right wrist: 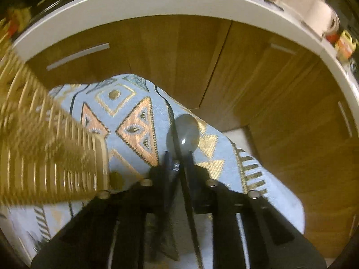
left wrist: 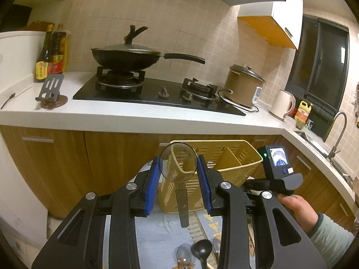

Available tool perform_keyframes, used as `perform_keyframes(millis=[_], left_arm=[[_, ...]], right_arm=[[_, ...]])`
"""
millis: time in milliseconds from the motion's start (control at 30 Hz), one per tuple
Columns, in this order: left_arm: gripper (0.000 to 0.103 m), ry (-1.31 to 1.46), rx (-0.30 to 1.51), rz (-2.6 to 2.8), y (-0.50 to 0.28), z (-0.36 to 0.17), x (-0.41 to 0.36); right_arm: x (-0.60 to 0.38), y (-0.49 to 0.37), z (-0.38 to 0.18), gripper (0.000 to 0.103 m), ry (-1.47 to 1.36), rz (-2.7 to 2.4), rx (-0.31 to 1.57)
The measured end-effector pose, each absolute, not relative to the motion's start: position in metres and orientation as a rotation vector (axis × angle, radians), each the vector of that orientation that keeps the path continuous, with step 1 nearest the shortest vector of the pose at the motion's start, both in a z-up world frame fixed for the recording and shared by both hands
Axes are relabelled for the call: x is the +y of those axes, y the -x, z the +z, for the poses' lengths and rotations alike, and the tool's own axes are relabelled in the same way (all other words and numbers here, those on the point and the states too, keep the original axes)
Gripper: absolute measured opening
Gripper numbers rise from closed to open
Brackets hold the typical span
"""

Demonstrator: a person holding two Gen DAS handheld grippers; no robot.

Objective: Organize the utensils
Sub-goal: 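Lift both held clear spoons and carry them toward the beige utensil holder, then lower the left tool's spoon into the holder and open while the right tool releases its spoon there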

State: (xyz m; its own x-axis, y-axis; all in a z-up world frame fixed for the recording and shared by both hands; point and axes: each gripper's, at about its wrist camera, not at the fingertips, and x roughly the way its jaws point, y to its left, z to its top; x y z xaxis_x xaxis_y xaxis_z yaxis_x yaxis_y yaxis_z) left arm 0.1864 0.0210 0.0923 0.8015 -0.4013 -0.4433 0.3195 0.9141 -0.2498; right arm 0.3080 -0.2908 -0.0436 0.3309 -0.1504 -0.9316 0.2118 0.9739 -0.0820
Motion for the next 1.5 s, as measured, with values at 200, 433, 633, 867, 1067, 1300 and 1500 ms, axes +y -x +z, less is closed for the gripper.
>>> perform_keyframes(millis=[200, 433, 633, 867, 1067, 1300, 1500], left_arm=[[0.031, 0.167, 0.506, -0.389, -0.186, 0.097, 0.019], [0.031, 0.152, 0.503, -0.399, -0.183, 0.102, 0.008], [0.031, 0.112, 0.486, -0.398, -0.174, 0.105, 0.0], [0.031, 0.109, 0.498, -0.385, -0.177, 0.103, 0.0], [0.031, 0.119, 0.517, -0.379, -0.184, 0.097, -0.001], [0.031, 0.104, 0.522, -0.386, -0.185, 0.095, -0.008], [0.031, 0.104, 0.533, -0.381, -0.187, 0.094, -0.01]], right_arm=[[-0.315, -0.28, -0.016, 0.0, -0.214, -0.125, 1.13], [-0.34, -0.274, -0.001, 0.003, -0.337, -0.068, 1.116], [-0.335, -0.307, -0.02, 0.055, -0.243, -0.052, 1.202], [-0.326, -0.331, -0.046, 0.049, -0.144, -0.056, 1.282], [-0.304, -0.338, -0.049, 0.029, -0.013, -0.046, 1.278], [-0.308, -0.323, -0.038, 0.028, -0.039, 0.007, 1.236], [-0.326, -0.281, -0.006, 0.028, -0.176, 0.097, 1.113]])
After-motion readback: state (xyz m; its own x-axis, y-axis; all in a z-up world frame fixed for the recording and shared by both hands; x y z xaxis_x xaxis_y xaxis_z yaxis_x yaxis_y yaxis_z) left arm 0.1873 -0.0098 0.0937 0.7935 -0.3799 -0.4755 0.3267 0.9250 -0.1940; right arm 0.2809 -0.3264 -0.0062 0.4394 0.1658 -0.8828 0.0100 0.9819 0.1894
